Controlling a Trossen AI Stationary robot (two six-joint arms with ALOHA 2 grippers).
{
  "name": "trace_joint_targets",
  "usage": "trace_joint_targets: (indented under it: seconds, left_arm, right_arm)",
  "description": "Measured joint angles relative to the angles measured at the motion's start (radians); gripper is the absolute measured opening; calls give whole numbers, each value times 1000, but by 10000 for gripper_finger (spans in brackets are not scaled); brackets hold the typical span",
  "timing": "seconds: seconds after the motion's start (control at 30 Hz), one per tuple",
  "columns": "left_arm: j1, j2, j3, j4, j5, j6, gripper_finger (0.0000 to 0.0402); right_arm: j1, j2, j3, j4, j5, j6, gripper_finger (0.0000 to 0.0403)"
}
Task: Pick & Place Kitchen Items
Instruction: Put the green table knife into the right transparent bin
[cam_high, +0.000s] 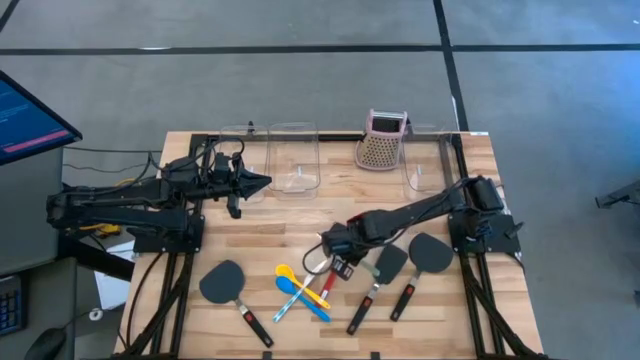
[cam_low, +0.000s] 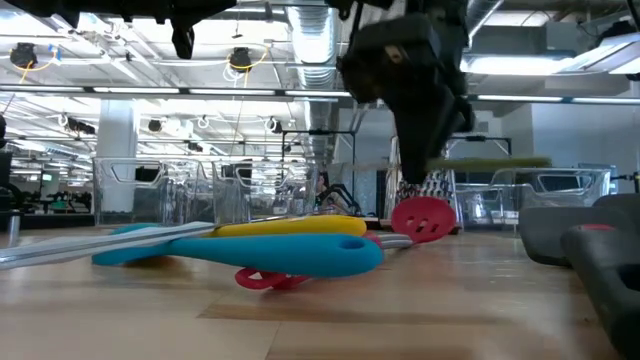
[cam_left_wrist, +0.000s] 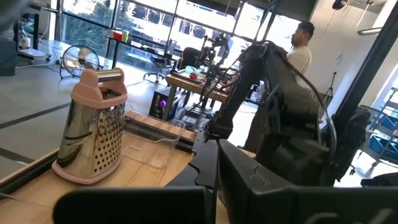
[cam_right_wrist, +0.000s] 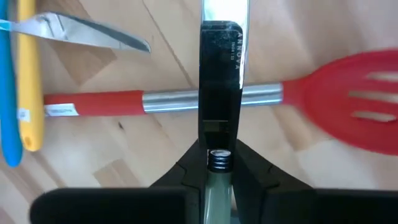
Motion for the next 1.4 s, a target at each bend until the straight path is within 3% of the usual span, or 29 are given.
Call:
trace_joint_targets:
  seconds: [0.3,0.9,1.4]
  left_arm:
    - [0,0,0,0,0,0,2]
    - [0,0,0,0,0,0,2]
    - [0,0,0,0,0,0,2]
  right_arm:
    - [-34,-66,135,-76,113,-65,41]
    - [-30,-487,141,-84,464,-45,41]
    - [21,-624,141,-141,654,-7,41]
